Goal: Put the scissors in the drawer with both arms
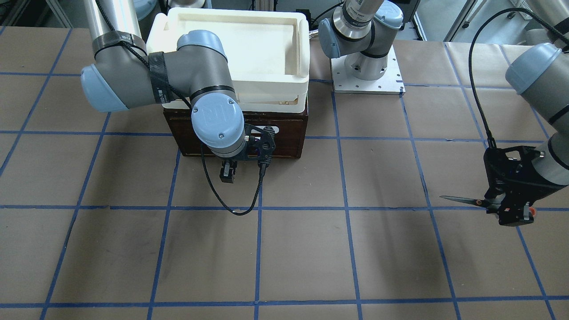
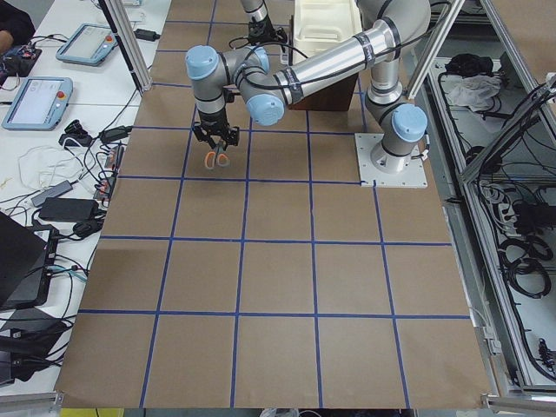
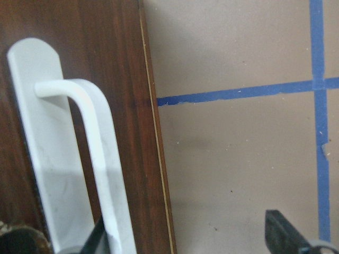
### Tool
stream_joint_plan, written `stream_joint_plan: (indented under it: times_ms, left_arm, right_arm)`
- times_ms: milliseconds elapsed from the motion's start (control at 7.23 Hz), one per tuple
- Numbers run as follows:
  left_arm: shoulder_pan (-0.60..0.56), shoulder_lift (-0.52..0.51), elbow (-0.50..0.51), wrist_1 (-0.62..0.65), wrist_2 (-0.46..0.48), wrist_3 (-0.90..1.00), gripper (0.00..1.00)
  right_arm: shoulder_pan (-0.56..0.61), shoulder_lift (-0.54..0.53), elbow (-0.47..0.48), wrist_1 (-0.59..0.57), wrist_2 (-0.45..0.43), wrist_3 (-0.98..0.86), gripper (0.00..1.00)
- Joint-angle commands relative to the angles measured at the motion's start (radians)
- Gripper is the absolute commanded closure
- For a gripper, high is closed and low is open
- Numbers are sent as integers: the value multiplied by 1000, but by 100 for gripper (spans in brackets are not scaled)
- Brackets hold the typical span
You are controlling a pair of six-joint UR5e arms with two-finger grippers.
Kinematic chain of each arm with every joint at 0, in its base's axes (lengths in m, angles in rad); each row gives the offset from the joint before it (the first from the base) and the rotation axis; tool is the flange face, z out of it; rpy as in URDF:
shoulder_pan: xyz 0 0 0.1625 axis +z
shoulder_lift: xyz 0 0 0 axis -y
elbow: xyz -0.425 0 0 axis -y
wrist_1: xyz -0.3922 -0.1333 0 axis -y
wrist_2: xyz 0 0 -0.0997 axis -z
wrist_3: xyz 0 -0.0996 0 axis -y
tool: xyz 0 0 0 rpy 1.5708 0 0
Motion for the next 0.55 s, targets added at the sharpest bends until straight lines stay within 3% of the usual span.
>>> stream_joint_plan:
  times_ms: [0, 415]
  left_arm:
    - [-1, -1, -2, 0, 1, 4, 100]
    - [0, -10, -3, 0, 16, 30, 100]
  right_arm:
    - [1, -2, -1, -33, -2, -1, 0]
    - [1, 0, -1, -93, -29, -1, 0]
